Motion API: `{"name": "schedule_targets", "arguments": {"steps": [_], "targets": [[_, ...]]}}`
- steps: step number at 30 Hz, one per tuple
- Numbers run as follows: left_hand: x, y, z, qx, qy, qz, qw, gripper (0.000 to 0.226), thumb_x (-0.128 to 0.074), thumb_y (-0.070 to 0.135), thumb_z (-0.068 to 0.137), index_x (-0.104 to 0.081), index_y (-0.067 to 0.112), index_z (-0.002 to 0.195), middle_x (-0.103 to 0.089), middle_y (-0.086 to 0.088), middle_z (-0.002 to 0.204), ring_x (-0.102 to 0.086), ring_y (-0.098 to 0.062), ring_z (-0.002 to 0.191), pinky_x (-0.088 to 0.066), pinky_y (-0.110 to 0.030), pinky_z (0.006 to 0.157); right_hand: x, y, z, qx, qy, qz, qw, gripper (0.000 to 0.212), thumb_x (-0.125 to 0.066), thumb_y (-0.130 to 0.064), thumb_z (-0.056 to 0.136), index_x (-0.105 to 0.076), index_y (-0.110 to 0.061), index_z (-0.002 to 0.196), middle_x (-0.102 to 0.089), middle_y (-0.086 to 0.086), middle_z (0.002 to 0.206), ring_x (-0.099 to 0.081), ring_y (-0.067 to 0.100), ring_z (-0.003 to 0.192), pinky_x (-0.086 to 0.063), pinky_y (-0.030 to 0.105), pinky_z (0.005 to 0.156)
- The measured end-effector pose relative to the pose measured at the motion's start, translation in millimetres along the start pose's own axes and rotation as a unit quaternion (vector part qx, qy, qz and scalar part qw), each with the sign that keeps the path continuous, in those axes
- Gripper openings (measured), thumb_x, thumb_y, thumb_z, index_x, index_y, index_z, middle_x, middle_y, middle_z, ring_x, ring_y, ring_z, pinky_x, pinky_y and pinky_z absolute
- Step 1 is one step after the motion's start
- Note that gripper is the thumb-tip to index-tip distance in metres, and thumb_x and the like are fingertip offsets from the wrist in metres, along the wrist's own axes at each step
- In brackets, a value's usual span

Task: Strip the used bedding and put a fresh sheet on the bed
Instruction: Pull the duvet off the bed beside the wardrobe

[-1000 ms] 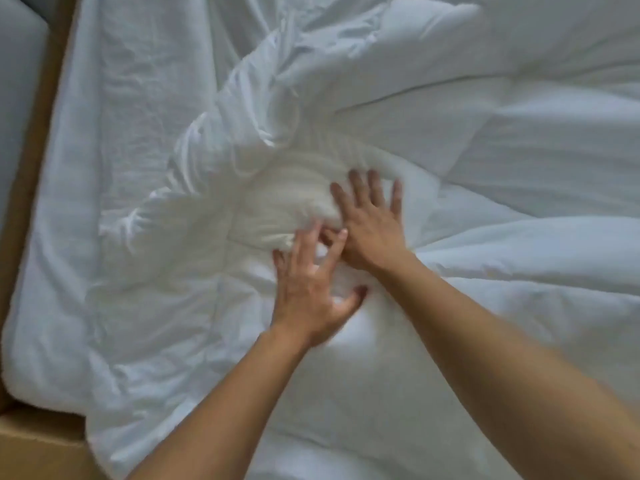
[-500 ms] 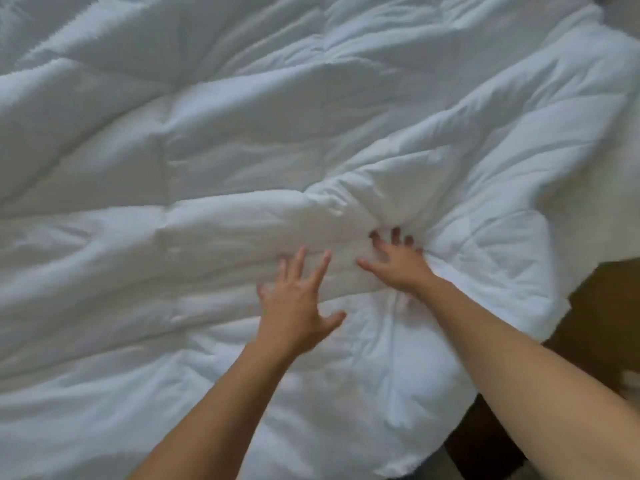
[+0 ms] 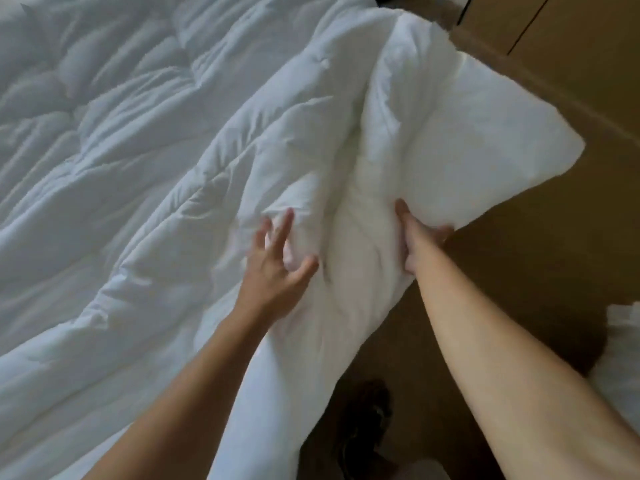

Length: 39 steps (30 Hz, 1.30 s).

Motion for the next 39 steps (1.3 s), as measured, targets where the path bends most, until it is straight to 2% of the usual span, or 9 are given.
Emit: {"name": "schedule_targets", "arguments": {"steps": [4, 10, 14, 19, 22, 24, 27, 33, 39], "targets": [[-61.1, 26.7, 64.2, 0.093, -0.118, 0.191, 0.970, 0.116, -0.073, 0.062, 0.073, 0.009, 0.051, 0.155, 0.014, -0.017, 0.166, 0.001, -0.042, 0.153, -0.025, -0.063, 0.117, 9.5, -29.7, 59.6, 0.012, -0.027, 0.101, 0.994, 0.142, -0.093, -0.057, 0.054, -0.005, -0.022, 0.160, -0.046, 0.008, 0.150, -0.049, 0.032, 0.132, -0.038, 0.045, 0.113], [-103.1, 21.3, 104.0, 0.205, -0.178, 0.381, 0.884, 0.092, -0.057, 0.049, 0.091, 0.007, 0.043, 0.157, 0.001, -0.021, 0.159, -0.020, -0.050, 0.139, -0.038, -0.063, 0.106, 18.1, -99.0, 125.6, 0.198, -0.062, 0.006, 0.978, 0.050, -0.077, -0.026, 0.085, -0.059, -0.011, 0.129, -0.067, -0.004, 0.111, -0.063, 0.023, 0.112, -0.050, 0.031, 0.094], [-111.4, 109.3, 158.3, 0.025, 0.024, 0.263, 0.964, 0.050, -0.061, 0.020, 0.081, -0.055, 0.024, 0.130, -0.044, -0.014, 0.127, -0.048, -0.043, 0.115, -0.048, -0.047, 0.095, 0.2, -128.1, 149.7, 0.189, -0.114, -0.320, 0.921, 0.050, -0.059, -0.052, 0.093, -0.063, -0.011, 0.121, -0.066, 0.007, 0.121, -0.061, 0.031, 0.112, -0.050, 0.038, 0.092], [-188.3, 193.8, 274.2, 0.042, -0.054, 0.109, 0.992, 0.072, -0.061, 0.037, 0.077, -0.037, 0.023, 0.144, -0.037, -0.009, 0.143, -0.042, -0.038, 0.127, -0.043, -0.049, 0.103, 18.1, -244.9, 175.5, 0.385, 0.100, -0.420, 0.816, 0.072, -0.041, -0.083, 0.079, -0.060, -0.014, 0.068, -0.062, -0.001, 0.065, -0.057, 0.024, 0.061, -0.033, 0.026, 0.052], [-237.7, 180.9, 321.5, 0.156, -0.114, 0.298, 0.935, 0.097, -0.068, 0.052, 0.073, -0.023, 0.011, 0.149, -0.028, -0.014, 0.142, -0.031, -0.038, 0.129, -0.043, -0.056, 0.097, 10.8, -293.3, 221.0, 0.491, 0.152, -0.400, 0.759, 0.067, -0.063, -0.079, 0.066, -0.057, -0.027, 0.107, -0.064, 0.008, 0.114, -0.059, 0.034, 0.098, -0.041, 0.035, 0.075], [-255.9, 170.5, 335.5, 0.151, -0.128, 0.360, 0.912, 0.102, -0.065, 0.052, 0.071, -0.019, 0.013, 0.154, -0.024, -0.016, 0.147, -0.027, -0.038, 0.130, -0.040, -0.057, 0.097, -11.5, -289.4, 269.3, 0.377, 0.019, -0.566, 0.733, 0.109, -0.063, -0.089, 0.058, -0.022, -0.043, 0.148, -0.022, 0.008, 0.159, -0.024, 0.045, 0.142, -0.024, 0.058, 0.109], [-259.3, 163.8, 343.9, 0.160, -0.154, 0.388, 0.894, 0.098, -0.064, 0.051, 0.072, -0.021, 0.022, 0.155, -0.023, -0.011, 0.156, -0.023, -0.037, 0.135, -0.041, -0.057, 0.099, -31.6, -268.7, 301.7, 0.298, -0.112, -0.665, 0.676, 0.116, -0.049, -0.093, 0.066, 0.010, -0.047, 0.154, 0.012, 0.003, 0.165, 0.009, 0.048, 0.149, 0.001, 0.061, 0.120], [-207.8, 257.8, 333.5, 0.284, -0.253, 0.312, 0.871, 0.076, -0.058, 0.030, 0.089, -0.024, 0.011, 0.154, -0.031, -0.020, 0.150, -0.041, -0.039, 0.129, -0.041, -0.049, 0.102, 24.3, -347.9, 275.5, 0.258, -0.323, -0.559, 0.719, 0.064, -0.068, -0.056, 0.086, -0.050, -0.035, 0.145, -0.047, 0.005, 0.151, -0.045, 0.029, 0.138, -0.040, 0.037, 0.109], [-134.4, 430.1, 283.9, 0.174, 0.009, 0.018, 0.985, 0.022, -0.071, 0.015, 0.088, -0.066, 0.037, 0.087, -0.070, 0.015, 0.080, -0.066, -0.002, 0.070, -0.051, -0.025, 0.068, 168.2, -478.0, 242.7, 0.298, -0.342, -0.274, 0.848, 0.014, -0.077, -0.020, 0.087, -0.073, -0.034, 0.088, -0.075, -0.013, 0.082, -0.072, 0.006, 0.084, -0.059, 0.024, 0.075]]}}
Point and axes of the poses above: each hand's wrist, its own z-axis towards the middle knuckle, its own x-axis out of the back of the hand, y = z × x, the point moved 4 cm from there along z, towards the middle knuckle
